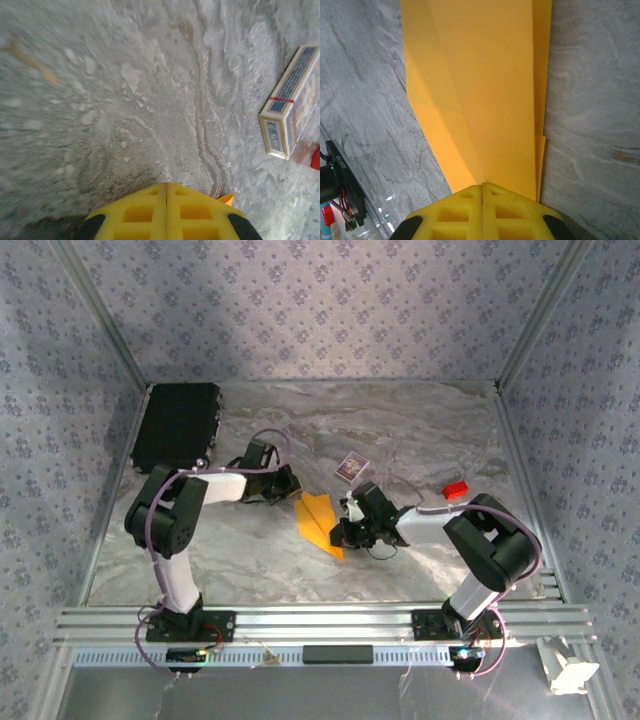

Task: Fold a paper plane with a square sheet of paper (pick it up from the middle)
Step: Fourth fold the wing at the center of the table.

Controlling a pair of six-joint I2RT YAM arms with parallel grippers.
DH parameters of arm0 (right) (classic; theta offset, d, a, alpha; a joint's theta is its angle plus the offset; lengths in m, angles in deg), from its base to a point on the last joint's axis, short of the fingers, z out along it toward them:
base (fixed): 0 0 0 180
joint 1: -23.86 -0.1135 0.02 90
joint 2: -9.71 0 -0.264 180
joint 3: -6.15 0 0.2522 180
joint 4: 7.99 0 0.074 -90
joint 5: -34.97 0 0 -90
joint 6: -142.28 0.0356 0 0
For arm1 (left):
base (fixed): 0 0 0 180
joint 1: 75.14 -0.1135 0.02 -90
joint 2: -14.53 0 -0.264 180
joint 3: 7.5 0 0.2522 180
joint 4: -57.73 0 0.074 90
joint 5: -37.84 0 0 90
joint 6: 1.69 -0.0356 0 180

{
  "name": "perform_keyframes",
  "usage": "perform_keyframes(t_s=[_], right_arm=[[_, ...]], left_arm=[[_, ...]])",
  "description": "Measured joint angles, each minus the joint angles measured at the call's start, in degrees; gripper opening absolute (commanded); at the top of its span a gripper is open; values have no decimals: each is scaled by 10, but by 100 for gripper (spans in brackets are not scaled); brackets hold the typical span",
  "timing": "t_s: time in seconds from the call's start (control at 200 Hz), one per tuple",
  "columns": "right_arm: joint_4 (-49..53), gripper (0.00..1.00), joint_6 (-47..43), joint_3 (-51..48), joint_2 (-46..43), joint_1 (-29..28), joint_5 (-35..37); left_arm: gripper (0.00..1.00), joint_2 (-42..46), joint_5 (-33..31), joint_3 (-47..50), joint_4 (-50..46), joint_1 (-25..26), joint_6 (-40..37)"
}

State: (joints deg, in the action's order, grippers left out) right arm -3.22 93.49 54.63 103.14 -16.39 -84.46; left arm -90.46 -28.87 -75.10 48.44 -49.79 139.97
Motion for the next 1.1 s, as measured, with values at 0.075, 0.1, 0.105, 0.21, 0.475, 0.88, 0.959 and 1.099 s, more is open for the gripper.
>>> perform_keyframes(t_s=[0.075,0.1,0.105,0.21,0.475,0.88,0.959,1.099], right_arm=[[5,0,-2,2,0,1,-2],[7,0,-3,3,1,1,-3],[7,0,-3,3,1,1,-3],[13,0,-4,7,3,3,-7],[17,0,-4,9,4,3,-8],[106,0,-12,41,-7,3,-3],[119,0,-3,47,-14,3,-1],[116,0,15,85,-8,2,4]], left_arm=[[9,33,-13,3,-3,-2,-2],[9,43,-16,6,-2,-2,-2],[9,46,-17,6,-2,-2,-3],[8,80,-19,16,5,13,-8],[3,32,21,33,32,101,-24],[3,-12,45,37,48,99,-23],[2,-12,46,38,49,99,-24],[2,-12,49,45,63,99,-24]])
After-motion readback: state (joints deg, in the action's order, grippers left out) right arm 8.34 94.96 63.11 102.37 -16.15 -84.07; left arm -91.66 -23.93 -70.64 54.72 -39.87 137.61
